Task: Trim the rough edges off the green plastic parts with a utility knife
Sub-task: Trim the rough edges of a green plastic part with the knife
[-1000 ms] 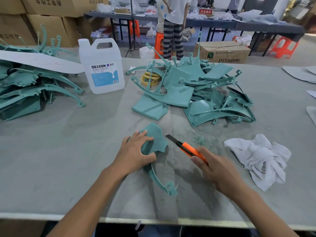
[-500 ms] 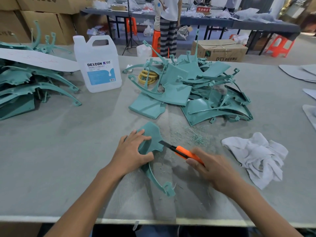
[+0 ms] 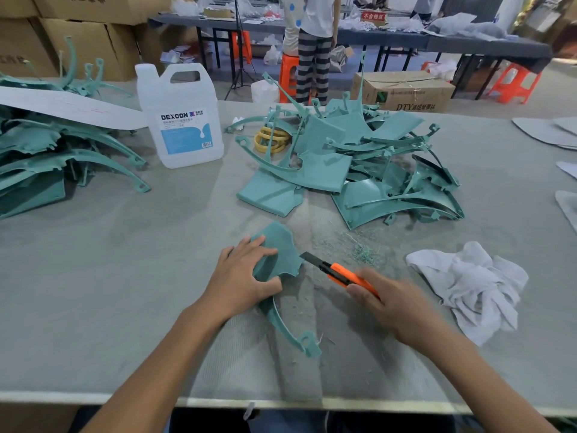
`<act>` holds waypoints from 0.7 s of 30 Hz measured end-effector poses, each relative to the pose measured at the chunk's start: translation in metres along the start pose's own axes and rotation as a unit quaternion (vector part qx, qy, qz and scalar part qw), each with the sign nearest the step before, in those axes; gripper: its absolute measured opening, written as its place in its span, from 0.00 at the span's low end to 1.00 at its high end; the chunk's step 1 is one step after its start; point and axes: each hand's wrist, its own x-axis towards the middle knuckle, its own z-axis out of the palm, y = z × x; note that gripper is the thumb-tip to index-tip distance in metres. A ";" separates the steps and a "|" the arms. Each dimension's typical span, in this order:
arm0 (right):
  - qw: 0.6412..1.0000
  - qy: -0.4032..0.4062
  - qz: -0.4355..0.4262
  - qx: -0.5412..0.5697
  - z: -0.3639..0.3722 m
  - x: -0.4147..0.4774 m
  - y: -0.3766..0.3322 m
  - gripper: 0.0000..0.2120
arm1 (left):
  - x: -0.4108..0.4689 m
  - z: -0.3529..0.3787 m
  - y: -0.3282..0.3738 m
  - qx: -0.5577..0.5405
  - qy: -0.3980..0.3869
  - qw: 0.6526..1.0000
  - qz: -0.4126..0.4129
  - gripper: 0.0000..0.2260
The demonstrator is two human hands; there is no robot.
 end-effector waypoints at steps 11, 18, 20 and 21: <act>1.000 0.005 0.016 -0.012 0.002 0.004 -0.001 0.15 | -0.001 -0.001 0.001 -0.002 -0.003 1.000 -0.001 0.35; 1.000 0.012 0.018 0.019 0.000 0.006 0.007 0.16 | -0.002 -0.001 0.000 0.000 0.002 1.000 0.001 0.35; 0.998 0.023 0.017 -0.053 0.006 0.006 0.007 0.17 | -0.002 -0.002 0.002 0.004 0.002 1.000 0.002 0.35; 0.994 0.051 0.027 -0.092 0.009 0.007 0.008 0.17 | -0.003 -0.003 0.003 0.005 0.004 1.000 0.004 0.35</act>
